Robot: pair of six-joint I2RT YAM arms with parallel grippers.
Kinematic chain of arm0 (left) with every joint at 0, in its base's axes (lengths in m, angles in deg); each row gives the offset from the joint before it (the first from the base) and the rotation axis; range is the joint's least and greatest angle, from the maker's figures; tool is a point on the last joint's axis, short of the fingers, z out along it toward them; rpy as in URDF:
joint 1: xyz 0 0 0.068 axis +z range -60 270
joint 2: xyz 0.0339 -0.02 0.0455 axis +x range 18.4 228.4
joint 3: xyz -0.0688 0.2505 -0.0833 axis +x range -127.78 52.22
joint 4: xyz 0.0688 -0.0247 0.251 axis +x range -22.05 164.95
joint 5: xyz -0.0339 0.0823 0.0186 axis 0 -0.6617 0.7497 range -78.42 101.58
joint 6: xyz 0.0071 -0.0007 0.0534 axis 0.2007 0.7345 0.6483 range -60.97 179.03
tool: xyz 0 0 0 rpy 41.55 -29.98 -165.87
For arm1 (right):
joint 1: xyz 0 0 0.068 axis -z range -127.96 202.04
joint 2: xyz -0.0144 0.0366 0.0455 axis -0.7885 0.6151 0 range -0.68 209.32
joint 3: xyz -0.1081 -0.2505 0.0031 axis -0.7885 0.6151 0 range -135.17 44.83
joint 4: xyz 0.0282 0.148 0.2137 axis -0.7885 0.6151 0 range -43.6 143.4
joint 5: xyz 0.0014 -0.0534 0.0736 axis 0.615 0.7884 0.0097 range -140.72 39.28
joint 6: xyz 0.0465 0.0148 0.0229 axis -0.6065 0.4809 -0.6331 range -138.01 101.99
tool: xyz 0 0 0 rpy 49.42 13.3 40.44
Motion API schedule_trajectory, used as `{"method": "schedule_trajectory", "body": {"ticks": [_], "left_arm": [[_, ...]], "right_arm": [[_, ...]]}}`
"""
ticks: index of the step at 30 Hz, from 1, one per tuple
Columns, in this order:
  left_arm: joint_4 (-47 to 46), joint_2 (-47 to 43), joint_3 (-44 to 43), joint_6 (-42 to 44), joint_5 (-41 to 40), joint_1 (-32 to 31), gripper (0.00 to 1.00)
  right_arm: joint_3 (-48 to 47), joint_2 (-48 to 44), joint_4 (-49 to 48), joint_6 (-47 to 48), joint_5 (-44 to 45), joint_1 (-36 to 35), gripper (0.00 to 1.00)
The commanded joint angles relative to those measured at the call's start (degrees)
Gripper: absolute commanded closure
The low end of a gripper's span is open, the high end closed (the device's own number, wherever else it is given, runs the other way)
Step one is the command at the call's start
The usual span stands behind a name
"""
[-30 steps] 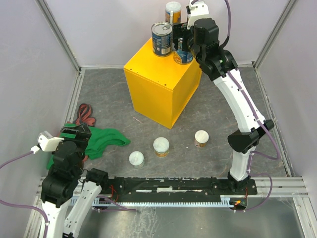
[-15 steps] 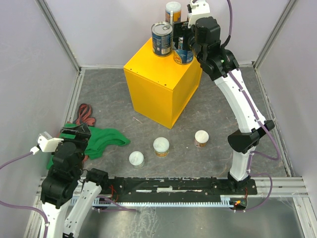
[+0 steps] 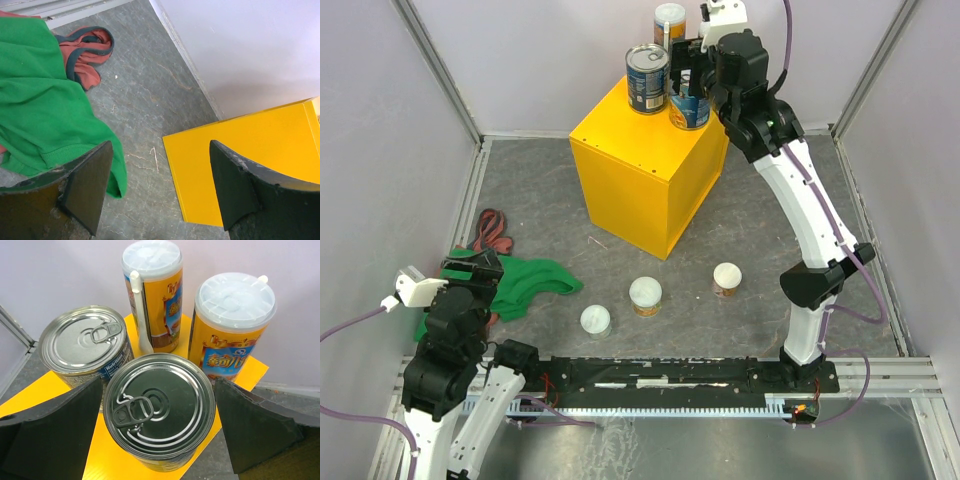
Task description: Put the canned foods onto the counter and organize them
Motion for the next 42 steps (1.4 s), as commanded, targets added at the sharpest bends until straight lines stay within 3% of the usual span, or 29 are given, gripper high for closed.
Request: {"method": "schedule_trajectory", "body": {"ticks": [1, 16, 33, 42], "left_arm": [[-2.63, 0.76, -1.12, -1.32, -0.36, -0.16, 0.16], [-3.17, 0.90, -0.99, -1.26, 0.27, -0.16, 0.16], [-8.47, 2.08, 4.37, -1.18, 3.33, -0.21, 0.16], [-11.90, 3.34, 6.85, -1.60, 5.28, -0.16, 0.17]], "right_arm": [[-3.30, -4.28, -5.24, 0.95, -1.23, -0.19, 0.01], [3.91, -11.72, -5.41, 0.08, -2.42, -0.20, 0.01], [32.49, -32.11, 1.44, -3.21, 0.31, -1.36, 0.03], [50.93, -43.12, 7.04, -6.18, -3.12, -6.82, 0.04]]}}
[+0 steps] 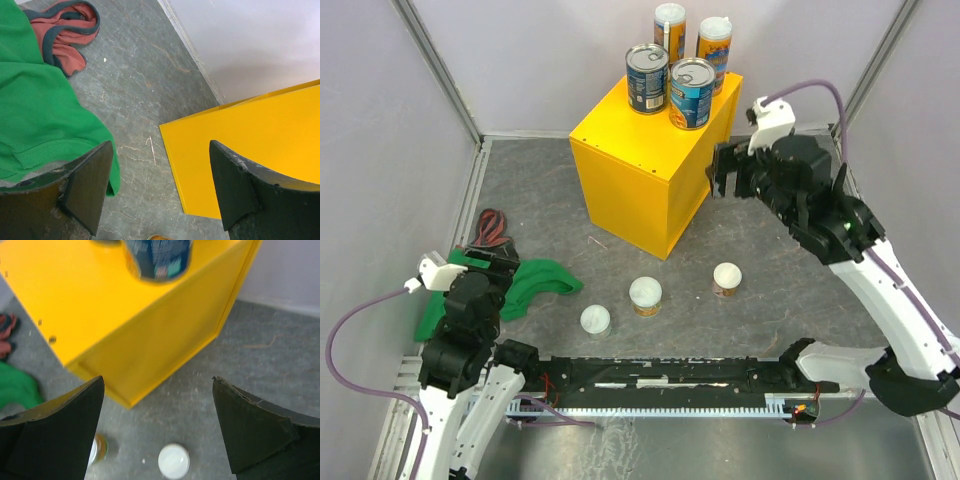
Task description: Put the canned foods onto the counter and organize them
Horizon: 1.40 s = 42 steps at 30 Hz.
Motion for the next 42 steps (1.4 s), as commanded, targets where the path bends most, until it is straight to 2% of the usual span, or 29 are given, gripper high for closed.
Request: {"method": "schedule_trajectory", "body": {"ticks": [1, 10, 18, 23, 35, 40, 42], "left_arm": [[-4.57, 0.58, 0.73, -1.67, 0.93, -0.16, 0.17], [-4.64, -0.25, 1.19, -1.84, 3.30, -0.16, 0.17], [-4.32, -1.22, 1.75, -2.34, 3.74, -0.16, 0.17], [-4.36, -1.29, 1.76, -2.45, 3.76, -0.21, 0.17], [-3.83, -0.82, 0.73, -1.96, 3.90, -0.19, 0.17], [-4.01, -0.30, 0.53, -1.63, 4.26, -0.16, 0.17], [-4.10, -0.17, 0.65, -1.62, 4.46, -0.15, 0.17]], "right_arm": [[7.64, -4.93, 2.25, -2.30, -2.62, -3.64, 0.04], [20.79, -8.78, 4.18, -4.18, -6.07, -12.97, 0.04], [29.97, -9.85, 2.23, -7.54, -6.63, -17.71, 0.04], [33.21, -8.42, 0.88, -8.34, -7.63, -20.94, 0.04], [37.52, -2.61, -4.77, -3.71, -8.46, -27.85, 0.03], [37.82, -1.59, -3.15, -5.15, -4.56, -28.83, 0.01], [38.21, -2.19, -1.22, -8.28, 0.04, -28.81, 0.00]]}}
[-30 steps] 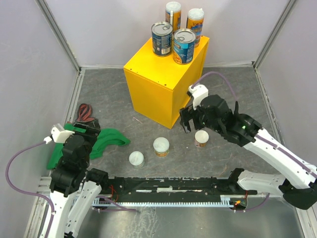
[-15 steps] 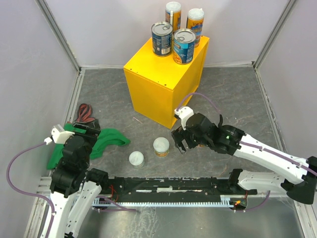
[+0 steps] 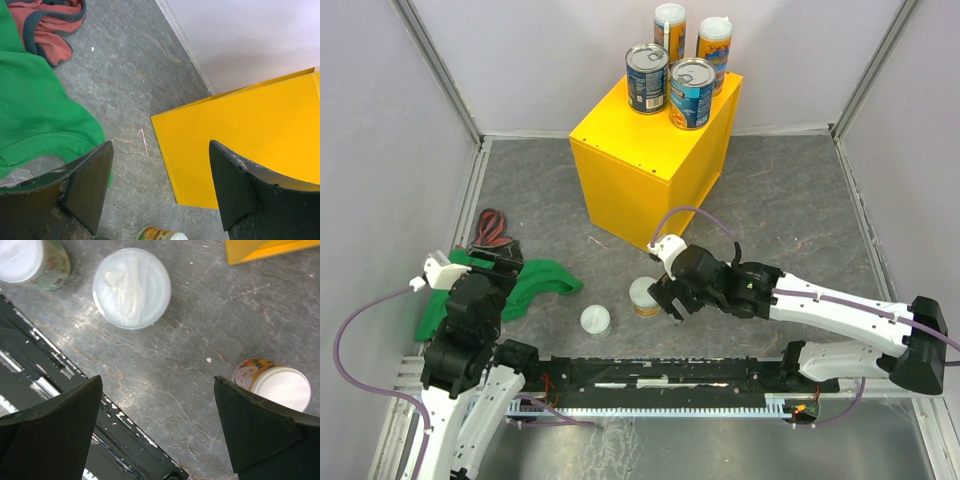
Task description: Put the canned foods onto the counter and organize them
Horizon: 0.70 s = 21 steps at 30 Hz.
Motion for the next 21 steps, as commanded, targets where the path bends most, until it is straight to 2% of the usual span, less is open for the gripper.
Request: {"method": "schedule_trajectory", "body": {"ticks": [1, 3, 10, 14, 21], "left_arm": [[-2.28, 0.75, -1.12, -0.82, 1.11, -0.21, 0.17], [-2.50, 0.73, -0.83, -0.81, 1.26, -0.16, 0.16], [-3.40, 0.82, 0.51, -1.10, 2.16, -0.17, 0.16], [-3.32, 0.73, 0.72, -1.14, 2.32, -0.16, 0.16], [-2.50, 0.06, 0.74, -0.99, 1.76, -0.16, 0.16]], "right_arm": [[0.69, -1.27, 1.89, -5.62, 10.22, -0.39, 0.01], [0.66, -1.74, 4.87, -9.86, 17.78, -0.38, 0.01], [-0.87, 0.39, 14.01, -19.75, 29.11, 0.32, 0.01], [0.10, -0.98, 14.49, -22.03, 28.77, 4.32, 0.00], [2.49, -1.69, 12.34, -22.06, 22.47, 12.46, 0.00]]}}
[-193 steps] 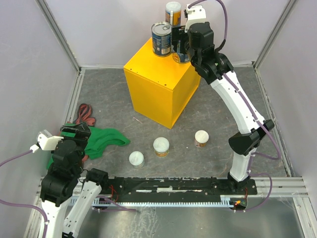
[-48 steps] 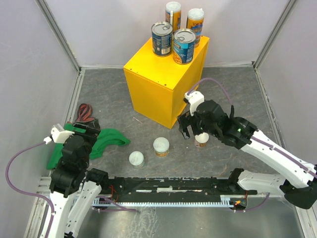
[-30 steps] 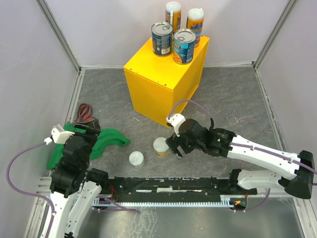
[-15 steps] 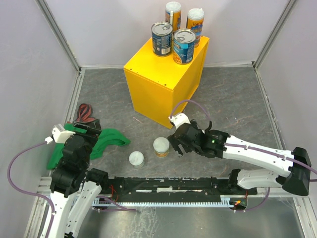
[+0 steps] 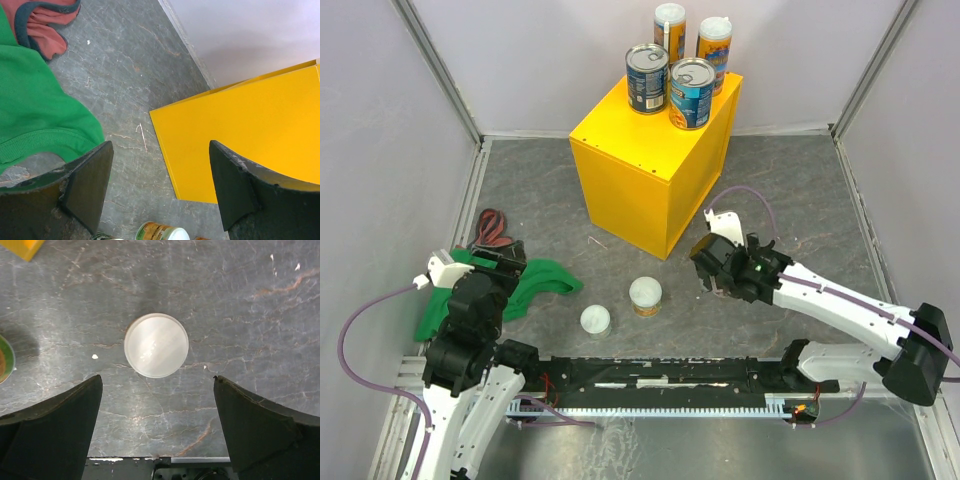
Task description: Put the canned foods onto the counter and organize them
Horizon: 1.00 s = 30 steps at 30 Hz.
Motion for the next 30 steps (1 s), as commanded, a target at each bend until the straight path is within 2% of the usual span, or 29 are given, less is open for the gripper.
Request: {"method": "schedule_trajectory", "body": {"ticks": [1, 13, 30], "left_arm": [[-1.75, -0.16, -0.01, -0.95, -0.07, -0.18, 0.16], [-0.73, -1.20, 0.26, -0.86, -0.72, -0.17, 0.16], [-0.33, -1.00, 0.37, -0.42, -1.05, -0.17, 0.16]], "right_arm": [[1.49, -1.20, -1.43, -1.81, -3.12, 3.55, 0.00], [5.59, 0.99, -6.93, -1.61, -6.55, 6.23, 0.00], [10.80, 3.61, -17.95, -1.99, -6.71, 9.11, 0.00]]}}
